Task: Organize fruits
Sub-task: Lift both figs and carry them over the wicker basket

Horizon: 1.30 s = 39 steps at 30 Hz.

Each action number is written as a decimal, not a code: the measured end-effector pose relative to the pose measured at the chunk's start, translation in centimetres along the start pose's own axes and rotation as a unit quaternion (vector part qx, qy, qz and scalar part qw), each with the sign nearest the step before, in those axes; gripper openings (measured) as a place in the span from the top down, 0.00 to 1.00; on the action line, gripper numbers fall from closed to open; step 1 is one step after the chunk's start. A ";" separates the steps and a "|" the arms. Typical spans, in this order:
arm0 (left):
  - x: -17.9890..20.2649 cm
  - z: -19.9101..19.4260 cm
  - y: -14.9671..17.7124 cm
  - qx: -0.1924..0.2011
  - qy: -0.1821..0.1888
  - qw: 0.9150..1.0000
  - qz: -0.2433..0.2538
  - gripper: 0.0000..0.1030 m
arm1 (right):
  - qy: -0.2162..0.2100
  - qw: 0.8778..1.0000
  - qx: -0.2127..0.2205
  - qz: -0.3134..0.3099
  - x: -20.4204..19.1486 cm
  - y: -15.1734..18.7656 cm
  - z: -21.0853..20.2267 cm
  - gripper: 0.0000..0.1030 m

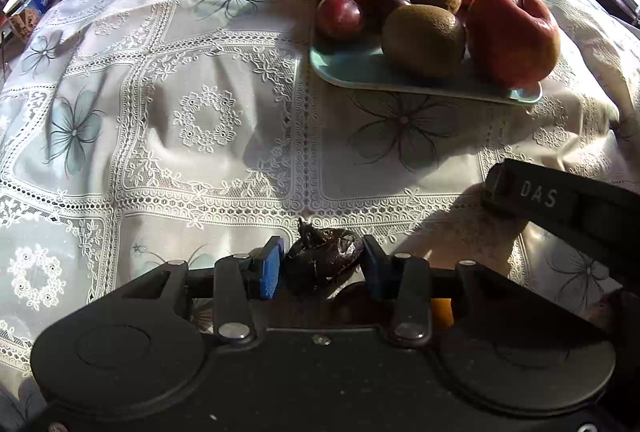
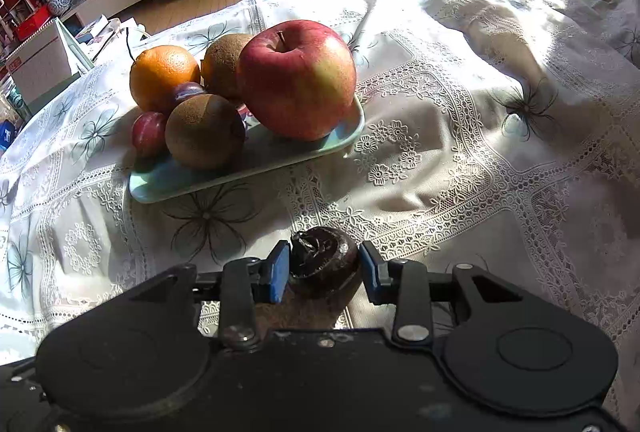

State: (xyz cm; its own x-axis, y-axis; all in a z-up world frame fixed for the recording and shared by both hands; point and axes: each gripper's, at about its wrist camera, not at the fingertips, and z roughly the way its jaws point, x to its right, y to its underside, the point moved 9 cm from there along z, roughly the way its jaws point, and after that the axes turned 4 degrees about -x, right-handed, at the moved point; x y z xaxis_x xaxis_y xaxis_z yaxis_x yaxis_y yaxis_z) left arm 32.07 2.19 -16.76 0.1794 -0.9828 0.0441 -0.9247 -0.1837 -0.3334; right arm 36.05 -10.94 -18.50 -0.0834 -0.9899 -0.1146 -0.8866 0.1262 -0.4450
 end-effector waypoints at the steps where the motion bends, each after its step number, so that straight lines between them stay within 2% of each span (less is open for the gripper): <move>1: -0.3 -0.1 0.0 0.000 0.003 1.000 -0.008 0.52 | -0.003 1.000 -0.001 0.006 0.2 0.0 -0.1 0.63; 7: -2.0 -1.6 -0.4 0.005 -0.002 0.999 -0.047 0.52 | -0.032 0.998 0.002 0.045 1.1 -0.8 -1.9 0.64; 11: -2.3 -4.1 -0.6 0.017 -0.020 0.998 -0.053 0.52 | -0.053 0.996 -0.017 0.067 1.9 -1.1 -4.3 0.64; 15: -2.4 -7.8 -0.3 0.027 -0.023 0.998 -0.052 0.52 | -0.060 0.997 -0.016 0.055 2.3 -1.2 -8.5 0.64; 19: -1.9 -12.0 0.9 0.043 -0.018 0.998 -0.034 0.52 | -0.085 0.996 -0.002 0.021 2.3 -0.3 -14.0 0.64; 23: -1.1 -15.3 3.6 0.055 0.001 0.998 -0.002 0.52 | -0.117 0.993 0.007 -0.016 2.7 2.0 -18.5 0.64; 29: -1.0 -17.6 8.9 0.052 0.023 0.998 0.037 0.52 | -0.142 0.988 0.007 -0.067 4.2 7.0 -22.9 0.64; 32: -1.0 -18.3 11.5 0.058 0.035 0.996 0.050 0.52 | -0.154 0.984 0.005 -0.088 5.1 9.9 -24.0 0.64; 36: -1.0 -18.6 14.5 0.066 0.046 0.996 0.048 0.52 | -0.178 0.979 -0.011 -0.100 5.7 13.6 -24.8 0.64; 39: -0.9 -18.5 16.1 0.066 0.058 0.995 0.042 0.52 | -0.179 0.978 -0.019 -0.106 6.0 15.8 -24.7 0.63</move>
State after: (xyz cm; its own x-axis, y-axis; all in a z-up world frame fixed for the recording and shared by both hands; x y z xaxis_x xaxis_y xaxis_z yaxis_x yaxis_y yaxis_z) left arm 10.77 -0.22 -4.75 0.0569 -0.9916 0.1165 -0.8815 -0.1047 -0.4604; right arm 10.30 -16.52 -4.30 0.2637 -0.9065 -0.3297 -0.8831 -0.0894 -0.4606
